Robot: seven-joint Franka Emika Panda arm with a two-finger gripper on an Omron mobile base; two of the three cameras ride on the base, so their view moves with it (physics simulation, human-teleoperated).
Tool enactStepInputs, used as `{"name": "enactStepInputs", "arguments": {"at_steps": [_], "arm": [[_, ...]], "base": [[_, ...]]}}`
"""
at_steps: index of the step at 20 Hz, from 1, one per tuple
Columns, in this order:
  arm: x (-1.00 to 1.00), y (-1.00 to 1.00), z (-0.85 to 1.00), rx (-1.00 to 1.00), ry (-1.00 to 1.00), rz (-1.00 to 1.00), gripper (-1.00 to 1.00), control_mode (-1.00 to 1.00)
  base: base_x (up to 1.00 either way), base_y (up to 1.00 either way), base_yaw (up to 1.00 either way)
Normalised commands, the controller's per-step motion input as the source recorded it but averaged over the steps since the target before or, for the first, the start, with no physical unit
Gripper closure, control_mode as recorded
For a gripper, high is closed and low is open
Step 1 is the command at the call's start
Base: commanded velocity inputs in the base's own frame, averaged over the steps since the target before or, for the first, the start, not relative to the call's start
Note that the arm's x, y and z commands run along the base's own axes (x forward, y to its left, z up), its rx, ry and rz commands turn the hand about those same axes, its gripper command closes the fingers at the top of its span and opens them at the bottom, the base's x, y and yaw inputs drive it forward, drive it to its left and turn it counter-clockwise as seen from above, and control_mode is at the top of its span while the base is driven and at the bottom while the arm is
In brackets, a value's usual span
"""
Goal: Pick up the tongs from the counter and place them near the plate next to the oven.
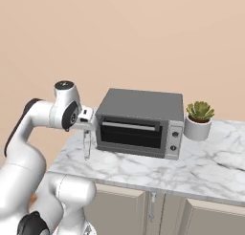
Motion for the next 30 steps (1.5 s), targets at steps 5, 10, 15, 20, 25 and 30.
{"name": "enactStepInputs", "arguments": {"at_steps": [5, 10, 15, 20, 25, 30], "arm": [[0.13, 0.00, -0.54, 0.00, 0.01, 0.02, -1.00, -1.00], [0.22, 0.00, -0.52, 0.00, 0.03, 0.01, -1.00, -1.00], [0.31, 0.03, -0.46, 0.00, 0.06, 0.00, -1.00, -1.00], [0.33, 0.11, -0.35, 0.00, 0.07, 0.00, -1.00, -1.00], [0.26, 0.15, -0.33, -0.04, 0.10, 0.00, -1.00, -1.00], [0.21, 0.00, -0.26, 0.00, 0.02, 0.00, -1.00, -1.00]], "base": [[0.00, 0.00, 0.00], [0.00, 0.00, 0.00], [0.00, 0.00, 0.00], [0.00, 0.00, 0.00], [0.00, 0.00, 0.00], [0.00, 0.00, 0.00]]}}
